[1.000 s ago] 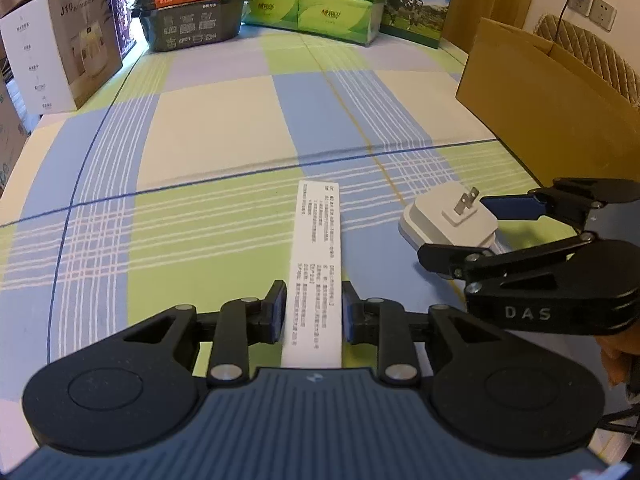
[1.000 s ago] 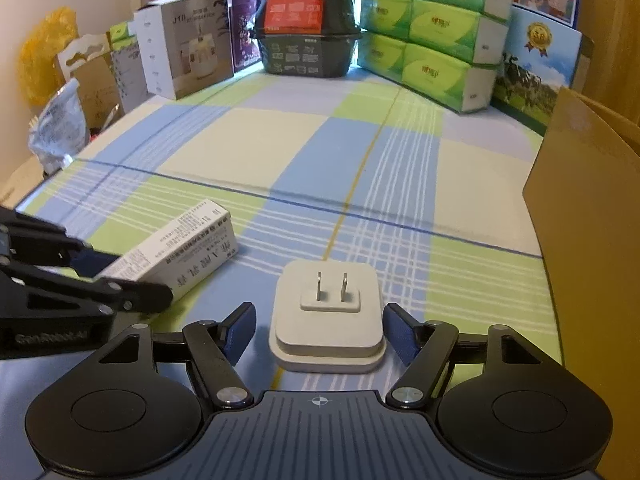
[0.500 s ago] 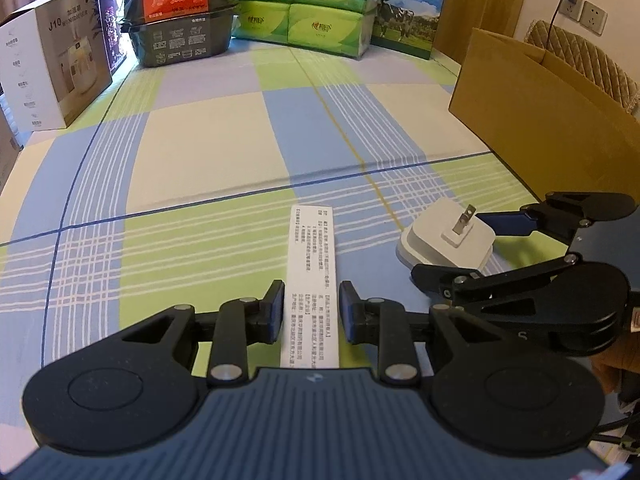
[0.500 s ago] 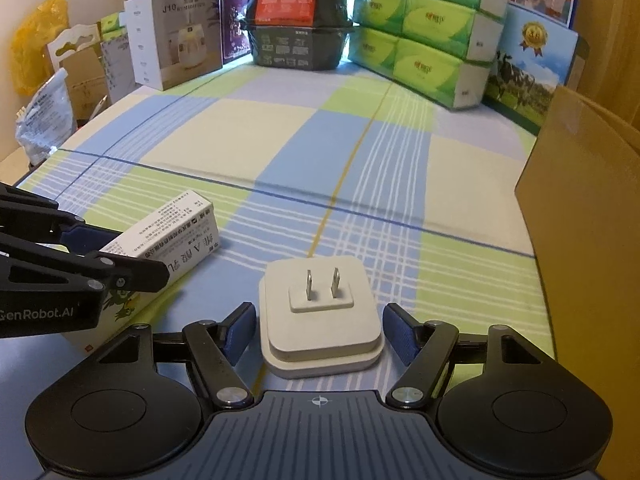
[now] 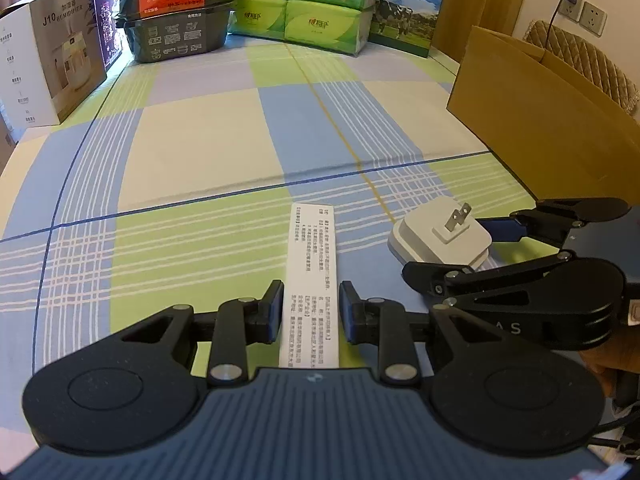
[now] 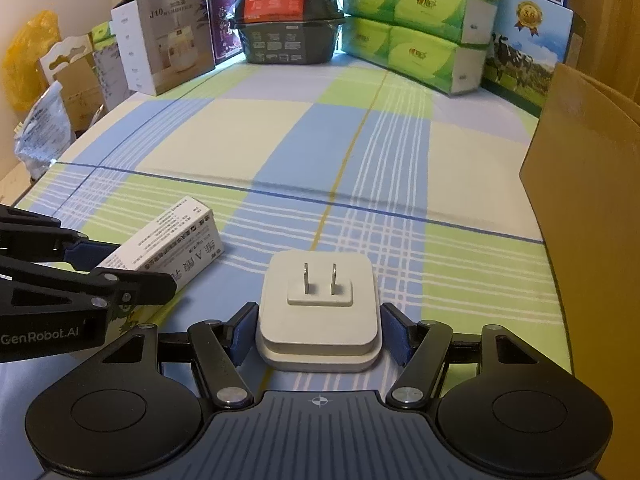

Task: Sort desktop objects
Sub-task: 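Lift the held white box and plug adapter off the table with both tools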

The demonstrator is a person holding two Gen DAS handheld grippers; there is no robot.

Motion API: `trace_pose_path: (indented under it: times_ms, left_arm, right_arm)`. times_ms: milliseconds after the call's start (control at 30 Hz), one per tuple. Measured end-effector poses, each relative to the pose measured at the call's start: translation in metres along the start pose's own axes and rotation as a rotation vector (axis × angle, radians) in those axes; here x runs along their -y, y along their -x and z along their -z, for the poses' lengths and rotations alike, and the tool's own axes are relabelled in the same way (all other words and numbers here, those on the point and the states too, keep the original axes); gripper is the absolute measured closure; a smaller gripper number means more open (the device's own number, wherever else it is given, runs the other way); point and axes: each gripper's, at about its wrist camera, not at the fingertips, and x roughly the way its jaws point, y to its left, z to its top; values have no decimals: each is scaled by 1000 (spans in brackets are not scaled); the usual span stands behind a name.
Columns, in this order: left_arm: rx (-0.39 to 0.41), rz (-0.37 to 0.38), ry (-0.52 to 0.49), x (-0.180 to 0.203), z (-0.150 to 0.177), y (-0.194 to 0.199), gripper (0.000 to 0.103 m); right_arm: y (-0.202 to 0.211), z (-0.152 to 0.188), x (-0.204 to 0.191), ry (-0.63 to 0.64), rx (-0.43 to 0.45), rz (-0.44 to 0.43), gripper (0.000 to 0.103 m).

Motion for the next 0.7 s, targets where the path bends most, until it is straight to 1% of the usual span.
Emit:
trace_pose_path:
  times_ms: [500,700]
  left_arm:
    - [-30,-9,-12,2,1,-6,80]
    - [-29,-9,-9,1,1,-7,81]
  right_arm:
    - [-1,-1,-1,7,-8,7,41]
    - [-1,-1,0,6,-7,11,41]
